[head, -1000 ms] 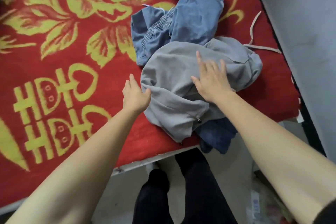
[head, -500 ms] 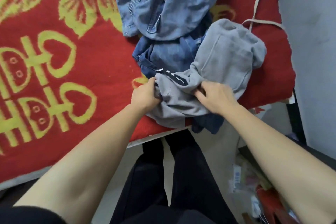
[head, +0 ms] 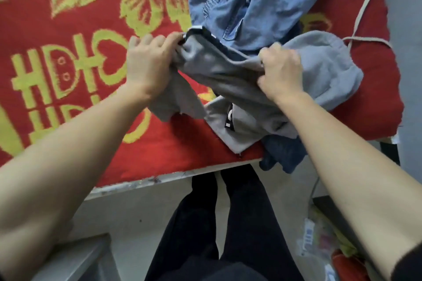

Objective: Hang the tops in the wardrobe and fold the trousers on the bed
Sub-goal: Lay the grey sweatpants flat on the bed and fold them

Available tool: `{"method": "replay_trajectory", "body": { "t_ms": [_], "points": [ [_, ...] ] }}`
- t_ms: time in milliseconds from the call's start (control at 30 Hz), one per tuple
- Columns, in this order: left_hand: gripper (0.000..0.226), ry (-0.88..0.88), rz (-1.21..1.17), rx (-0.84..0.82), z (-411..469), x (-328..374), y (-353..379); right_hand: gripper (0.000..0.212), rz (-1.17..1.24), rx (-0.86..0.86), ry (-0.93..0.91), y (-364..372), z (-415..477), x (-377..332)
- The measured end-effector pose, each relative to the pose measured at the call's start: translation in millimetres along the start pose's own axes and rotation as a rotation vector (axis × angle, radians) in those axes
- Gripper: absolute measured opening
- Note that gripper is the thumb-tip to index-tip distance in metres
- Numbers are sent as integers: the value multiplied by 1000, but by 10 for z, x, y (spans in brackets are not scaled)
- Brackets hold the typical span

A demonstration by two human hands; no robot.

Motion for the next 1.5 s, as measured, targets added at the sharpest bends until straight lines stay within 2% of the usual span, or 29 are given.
{"method": "replay_trajectory", "body": {
  "t_ms": [67, 133, 200, 233, 300, 367, 400, 467, 500, 600, 667, 733, 800, 933, 1033, 1133, 1233, 1333, 1400, 1467, 1500],
  "points": [
    [53, -205, -10, 189, 196, -344, -327, 22, 143, 318, 73, -457, 59, -60],
    [65, -349, -49, 339, 212, -523, -509, 19, 240, 538, 77, -712, 12, -99],
    [55, -306, 25, 392, 93, -443, -522, 19, 295, 562, 68, -664, -72, -100],
    [44, -264, 71, 362, -32, -368, -430, 22, 292, 487, 64, -519, -133, -99],
    [31, -194, 83, 157, -389, -237, -26, 33, 226, 172, 27, -47, -322, -123],
    [32, -186, 5, -230, -871, -171, 538, 42, 79, -217, -104, 496, -640, -179],
    [35, -190, -42, -441, -1144, -139, 808, 44, 12, -349, -189, 698, -815, -195],
    [36, -162, -126, -771, -1608, -39, 1177, 46, 43, -435, -250, 876, -1028, -167],
    [34, -148, -157, -841, -1721, 22, 1246, 46, 137, -402, -213, 856, -1052, -122],
    [33, -153, -162, -768, -1602, 184, 1208, 36, 403, -77, -2, 551, -903, 176],
    [38, -179, -186, -684, -1318, 324, 1138, 32, 424, 128, 108, 314, -748, 453],
    [40, -240, -318, -582, -925, 528, 1018, 36, 341, 227, 245, 197, -567, 803],
    [38, -295, -487, -459, -477, 809, 902, 42, 272, 252, 445, 157, -417, 1254],
    [38, -384, -797, -303, 344, 1526, 816, 51, 360, 165, 854, 269, -285, 2130],
    [59, -432, -934, -369, 669, 2022, 944, 63, 410, 18, 1064, 507, -341, 2578],
    [72, -462, -979, -495, 684, 2272, 1120, 78, 666, -98, 1148, 810, -470, 2732],
    [57, -392, -932, -474, 563, 2262, 1112, 86, 1091, -249, 1211, 1049, -608, 2592],
    [52, -376, -815, -513, 316, 2023, 1147, 59, 1211, -204, 1098, 1083, -584, 2485],
    [56, -420, -842, -602, 116, 1835, 1209, 55, 1301, -141, 1023, 986, -533, 2388],
    [48, -453, -867, -722, -47, 1679, 1230, 53, 1375, -103, 962, 832, -466, 2253],
    [44, -455, -874, -764, -114, 1614, 1215, 45, 1356, -101, 916, 740, -438, 2175]
  ]
}}
Point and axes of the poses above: each hand's wrist, its own z-axis towards the middle knuckle, its own y-axis out of the palm, x = y × z, the point moved 7 cm from there along z, towards the middle knuckle, and after that the axes turned 4 degrees about y, right-handed, at the moved point
